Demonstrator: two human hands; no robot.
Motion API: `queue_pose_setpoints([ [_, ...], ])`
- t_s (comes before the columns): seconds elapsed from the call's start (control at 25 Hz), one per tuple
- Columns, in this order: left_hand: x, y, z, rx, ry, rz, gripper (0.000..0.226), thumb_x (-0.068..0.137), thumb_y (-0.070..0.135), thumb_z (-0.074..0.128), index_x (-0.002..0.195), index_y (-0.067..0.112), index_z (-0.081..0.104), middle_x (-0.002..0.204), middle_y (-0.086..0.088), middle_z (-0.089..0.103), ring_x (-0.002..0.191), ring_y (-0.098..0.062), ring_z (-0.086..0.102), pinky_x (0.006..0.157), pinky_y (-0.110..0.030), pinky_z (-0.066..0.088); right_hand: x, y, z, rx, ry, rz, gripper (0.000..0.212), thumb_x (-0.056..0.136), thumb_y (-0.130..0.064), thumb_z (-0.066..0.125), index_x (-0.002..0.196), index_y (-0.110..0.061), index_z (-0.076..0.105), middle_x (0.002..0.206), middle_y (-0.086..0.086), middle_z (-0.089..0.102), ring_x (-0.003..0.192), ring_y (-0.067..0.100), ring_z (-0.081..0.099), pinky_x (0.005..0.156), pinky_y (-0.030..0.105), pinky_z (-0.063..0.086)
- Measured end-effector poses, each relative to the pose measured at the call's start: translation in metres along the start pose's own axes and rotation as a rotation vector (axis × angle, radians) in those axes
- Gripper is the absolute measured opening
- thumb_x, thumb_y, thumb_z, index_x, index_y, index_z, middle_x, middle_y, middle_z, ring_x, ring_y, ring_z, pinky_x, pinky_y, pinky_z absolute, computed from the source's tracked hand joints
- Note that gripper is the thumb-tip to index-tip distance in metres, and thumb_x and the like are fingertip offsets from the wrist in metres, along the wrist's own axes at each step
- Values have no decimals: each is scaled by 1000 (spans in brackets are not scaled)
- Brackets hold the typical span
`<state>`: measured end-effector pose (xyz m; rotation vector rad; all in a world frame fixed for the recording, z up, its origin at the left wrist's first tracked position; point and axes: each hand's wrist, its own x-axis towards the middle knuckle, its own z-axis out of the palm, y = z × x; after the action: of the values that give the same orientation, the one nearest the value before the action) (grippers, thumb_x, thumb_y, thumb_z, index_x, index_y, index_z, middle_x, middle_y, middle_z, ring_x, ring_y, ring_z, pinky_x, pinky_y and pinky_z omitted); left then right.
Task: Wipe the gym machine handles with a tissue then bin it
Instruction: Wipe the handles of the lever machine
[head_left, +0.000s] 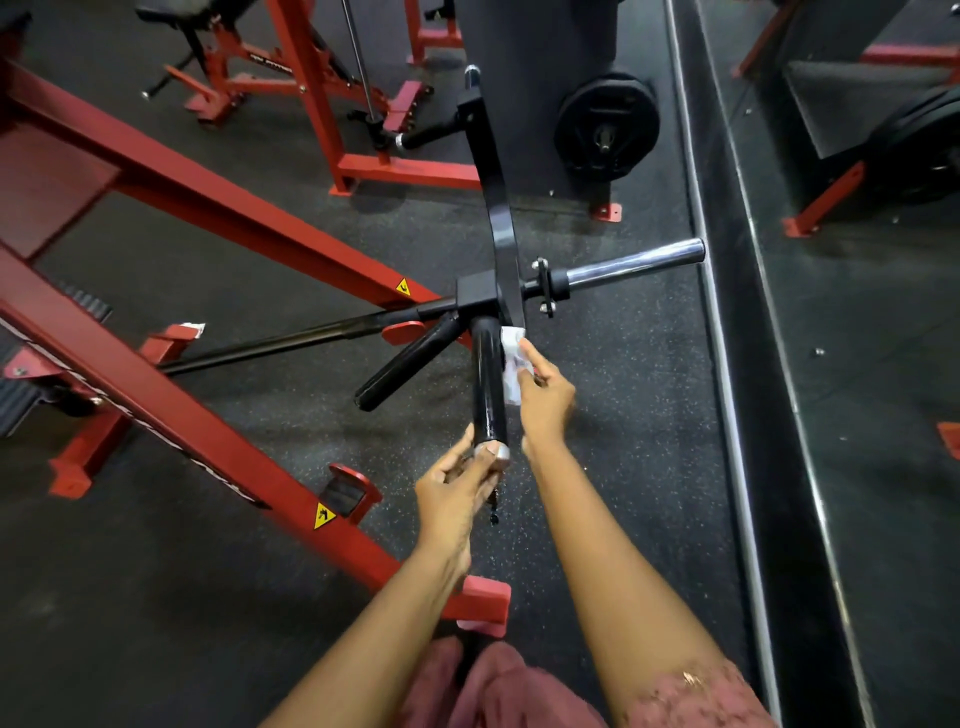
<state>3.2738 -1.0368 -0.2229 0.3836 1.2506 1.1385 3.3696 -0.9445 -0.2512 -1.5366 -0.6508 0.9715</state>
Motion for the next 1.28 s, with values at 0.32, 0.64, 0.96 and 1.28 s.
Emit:
queue_pose_setpoints([
  [0.32, 0, 1, -2, 3, -12, 3, 40, 81, 2, 64, 120, 10, 59, 93, -6, 72, 94, -23, 65, 73, -19, 56, -69, 25, -21, 294, -81, 152, 36, 89, 5, 50, 106, -23, 66, 115, 2, 65, 110, 16, 59, 100, 38, 45],
  [0.64, -4, 6, 1, 86, 8, 17, 39, 83, 2, 63, 119, 18, 57, 90, -5, 69, 86, -20, 64, 82, -28, 53, -18, 18, 5, 248, -121, 111, 44, 87, 8, 43, 120, -16, 60, 120, 7, 62, 94, 13, 56, 93, 40, 44],
  [0.96, -4, 5, 2, 102, 9, 26, 41, 80, 2, 66, 120, 9, 59, 93, -12, 68, 79, -16, 62, 67, -18, 52, -84, 21, -42, 262, -147, 161, 38, 86, 9, 52, 117, -13, 59, 115, 10, 64, 93, 7, 65, 82, 22, 53],
  [1.28, -3, 0, 2, 140, 49, 33, 44, 78, 12, 71, 121, 11, 60, 91, -9, 66, 85, -18, 61, 88, -35, 50, -18, -68, -23, -645, -618, -708, 36, 79, 5, 56, 110, -10, 67, 113, 2, 65, 104, -3, 57, 93, 4, 37],
])
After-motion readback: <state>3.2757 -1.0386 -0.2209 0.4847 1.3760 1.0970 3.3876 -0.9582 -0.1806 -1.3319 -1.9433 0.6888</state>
